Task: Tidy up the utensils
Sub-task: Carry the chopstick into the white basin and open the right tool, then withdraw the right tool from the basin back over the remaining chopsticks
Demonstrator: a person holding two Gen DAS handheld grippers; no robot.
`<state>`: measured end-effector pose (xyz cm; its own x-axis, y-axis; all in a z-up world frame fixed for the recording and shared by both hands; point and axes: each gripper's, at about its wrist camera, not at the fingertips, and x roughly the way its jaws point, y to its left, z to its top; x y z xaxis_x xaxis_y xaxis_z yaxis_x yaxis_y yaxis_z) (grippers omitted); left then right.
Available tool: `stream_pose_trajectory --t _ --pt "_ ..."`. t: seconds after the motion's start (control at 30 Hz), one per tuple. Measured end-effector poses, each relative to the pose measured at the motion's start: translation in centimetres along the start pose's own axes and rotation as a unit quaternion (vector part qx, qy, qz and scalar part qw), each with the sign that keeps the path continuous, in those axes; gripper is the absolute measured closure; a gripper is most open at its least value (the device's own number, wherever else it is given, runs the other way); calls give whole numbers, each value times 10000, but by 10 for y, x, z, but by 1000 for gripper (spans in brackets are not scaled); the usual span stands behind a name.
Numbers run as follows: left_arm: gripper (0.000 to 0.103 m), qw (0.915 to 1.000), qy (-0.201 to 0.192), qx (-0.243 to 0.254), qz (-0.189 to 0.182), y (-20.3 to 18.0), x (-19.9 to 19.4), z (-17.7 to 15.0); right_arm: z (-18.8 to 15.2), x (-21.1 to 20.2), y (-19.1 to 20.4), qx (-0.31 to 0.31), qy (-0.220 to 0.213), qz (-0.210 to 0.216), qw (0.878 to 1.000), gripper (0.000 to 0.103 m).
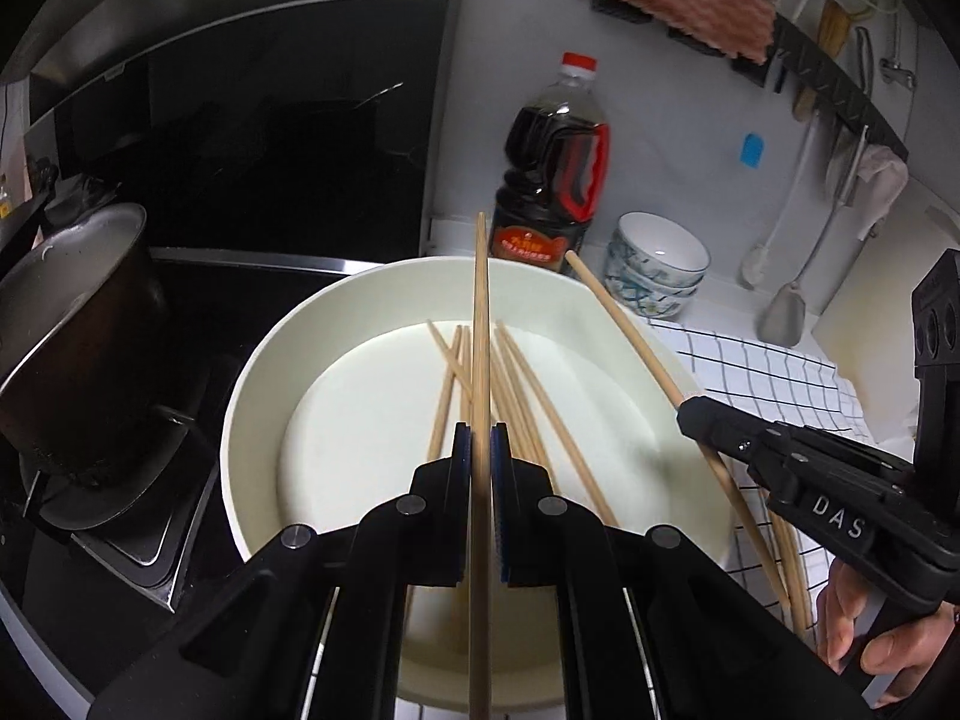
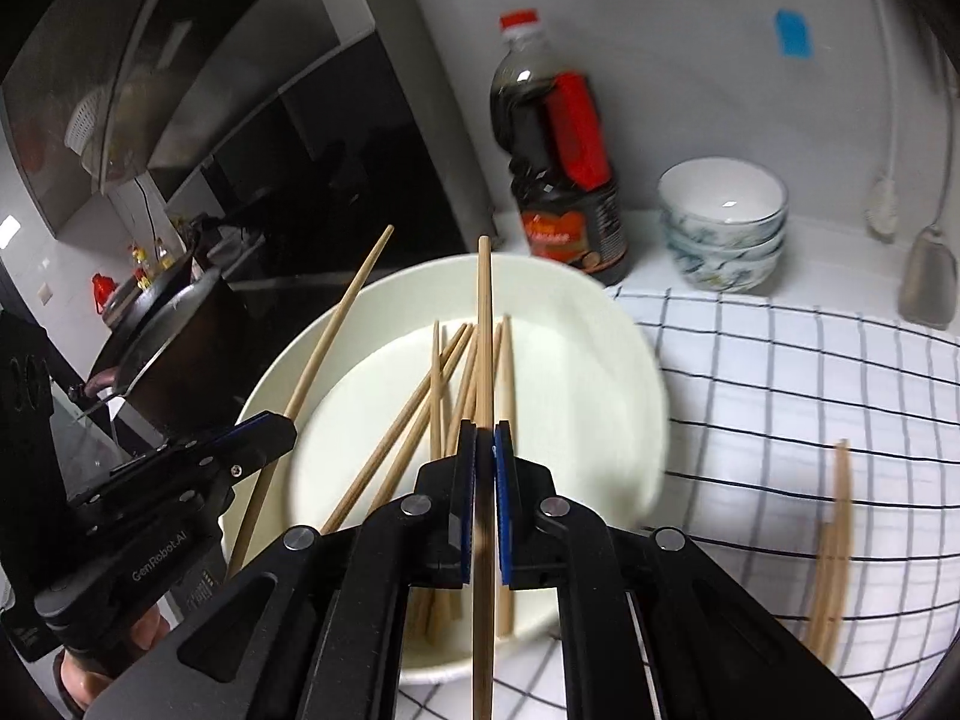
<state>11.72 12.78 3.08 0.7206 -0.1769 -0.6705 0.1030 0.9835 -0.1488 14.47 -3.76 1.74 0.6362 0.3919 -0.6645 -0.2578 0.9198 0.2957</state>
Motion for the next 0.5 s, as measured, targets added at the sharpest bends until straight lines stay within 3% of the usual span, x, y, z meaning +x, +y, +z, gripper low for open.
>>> stream_pose_trajectory --t 0.3,0.37,0.43,0.5 --pt "95 9994 290 -172 51 15 37 4 3 35 10 46 241 -131 9996 97" --pt "80 9992 312 -240 84 19 39 3 4 35 9 77 199 -112 9997 89" --pt "38 9993 198 -269 174 22 35 2 3 32 6 43 115 -208 9997 83" --pt "31 9991 -24 -261 335 24 27 0 3 29 4 48 78 -298 9995 83"
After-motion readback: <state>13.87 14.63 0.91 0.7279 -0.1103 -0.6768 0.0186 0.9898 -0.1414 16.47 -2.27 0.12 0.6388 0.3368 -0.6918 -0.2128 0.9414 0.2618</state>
